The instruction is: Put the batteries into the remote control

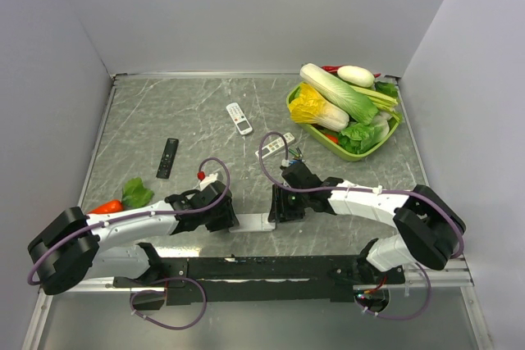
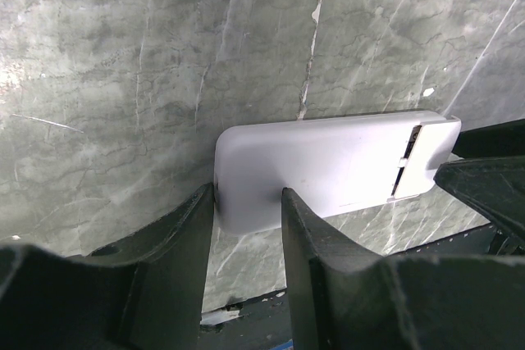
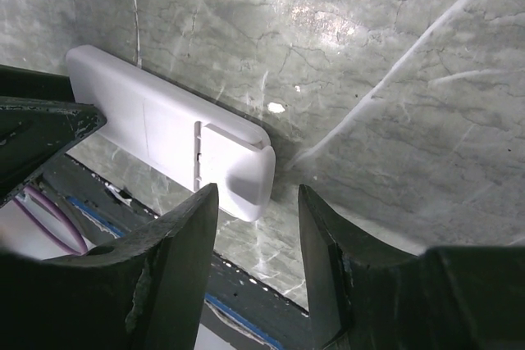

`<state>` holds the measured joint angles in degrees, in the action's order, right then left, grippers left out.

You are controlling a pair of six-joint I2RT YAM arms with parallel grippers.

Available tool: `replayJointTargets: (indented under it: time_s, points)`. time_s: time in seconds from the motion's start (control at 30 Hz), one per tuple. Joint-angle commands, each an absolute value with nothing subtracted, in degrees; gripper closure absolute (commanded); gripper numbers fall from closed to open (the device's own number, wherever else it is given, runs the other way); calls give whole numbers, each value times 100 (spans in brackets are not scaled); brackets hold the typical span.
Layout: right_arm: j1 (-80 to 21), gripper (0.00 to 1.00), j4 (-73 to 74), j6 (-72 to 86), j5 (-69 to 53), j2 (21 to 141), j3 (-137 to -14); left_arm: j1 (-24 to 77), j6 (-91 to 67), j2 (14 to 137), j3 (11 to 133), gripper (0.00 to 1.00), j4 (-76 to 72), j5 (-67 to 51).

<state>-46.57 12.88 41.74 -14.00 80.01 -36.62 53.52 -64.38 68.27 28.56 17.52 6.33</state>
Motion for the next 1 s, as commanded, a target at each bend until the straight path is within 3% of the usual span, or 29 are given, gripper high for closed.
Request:
replayJointTargets:
  time_s: [0.0, 0.23, 0.57, 0.97]
  points:
    - [-4605, 50, 1160, 4219, -1336, 8068, -3964, 5432, -6478, 6855, 2733, 58, 1846, 554]
    - [-4605, 53, 1072, 4201, -1380, 8323, -3946, 5432, -6486, 6838, 2716, 58, 1828, 545]
    - [-4623, 68, 1212, 4070, -1546, 8508, -3929, 5423, -6469, 6899, 2733, 58, 1802, 536]
    - [-4772, 72, 1591, 4130, -1511, 8649, -4087, 5423, -6469, 6943, 2760, 58, 1767, 501]
